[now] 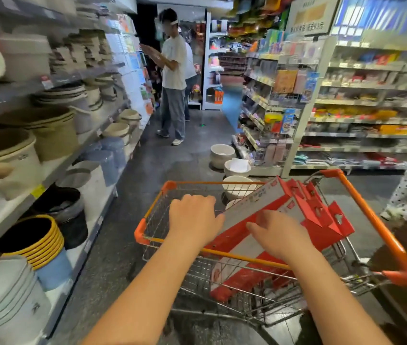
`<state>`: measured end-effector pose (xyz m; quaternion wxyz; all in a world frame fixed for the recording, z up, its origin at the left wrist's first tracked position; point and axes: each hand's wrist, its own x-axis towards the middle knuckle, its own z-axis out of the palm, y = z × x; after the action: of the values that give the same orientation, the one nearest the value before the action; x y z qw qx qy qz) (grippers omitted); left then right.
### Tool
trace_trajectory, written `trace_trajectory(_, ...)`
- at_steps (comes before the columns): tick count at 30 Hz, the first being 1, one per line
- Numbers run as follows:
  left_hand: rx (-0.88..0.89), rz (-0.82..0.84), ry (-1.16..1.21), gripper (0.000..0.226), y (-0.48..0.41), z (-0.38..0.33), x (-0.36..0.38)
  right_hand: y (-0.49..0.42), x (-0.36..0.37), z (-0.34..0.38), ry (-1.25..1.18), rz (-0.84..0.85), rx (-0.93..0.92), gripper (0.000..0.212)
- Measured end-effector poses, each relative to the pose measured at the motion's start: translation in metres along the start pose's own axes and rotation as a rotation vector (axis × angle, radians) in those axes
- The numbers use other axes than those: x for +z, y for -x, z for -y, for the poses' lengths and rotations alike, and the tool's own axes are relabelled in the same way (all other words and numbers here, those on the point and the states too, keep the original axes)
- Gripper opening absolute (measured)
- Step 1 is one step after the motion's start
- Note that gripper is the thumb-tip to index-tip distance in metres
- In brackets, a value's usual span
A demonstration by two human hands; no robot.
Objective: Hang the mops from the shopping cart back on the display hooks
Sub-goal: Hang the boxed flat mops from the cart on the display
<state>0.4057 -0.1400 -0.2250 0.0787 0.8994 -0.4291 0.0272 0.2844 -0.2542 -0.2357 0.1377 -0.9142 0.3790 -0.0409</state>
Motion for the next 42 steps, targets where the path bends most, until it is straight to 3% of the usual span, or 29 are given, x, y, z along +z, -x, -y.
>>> trace_trajectory(10, 0.255, 0.064, 0.208, 0.040, -0.071, -0.071, 0.053, -0.029, 0.013, -0.076, -0.080, -0.089, 0.315, 0.054)
trace_trajectory(18, 0.380, 0.129, 0.213, 0.053, -0.156, -0.142, 0.115, -0.094, 0.031, -0.164, -0.172, -0.086, 0.539, 0.046)
trace_trajectory(23, 0.383, 0.103, 0.272, 0.048, -0.201, -0.173, 0.148, -0.126, 0.043, -0.201, -0.234, -0.097, 0.636, 0.038)
trace_trajectory(35, 0.515, 0.347, 0.217, 0.050, -0.247, -0.195, 0.205, -0.146, 0.083, -0.197, -0.321, -0.157, 0.770, 0.041)
trace_trajectory(42, 0.688, 0.312, 0.256, 0.036, -0.251, -0.167, 0.211, -0.147, 0.111, -0.152, -0.481, -0.339, 0.894, 0.047)
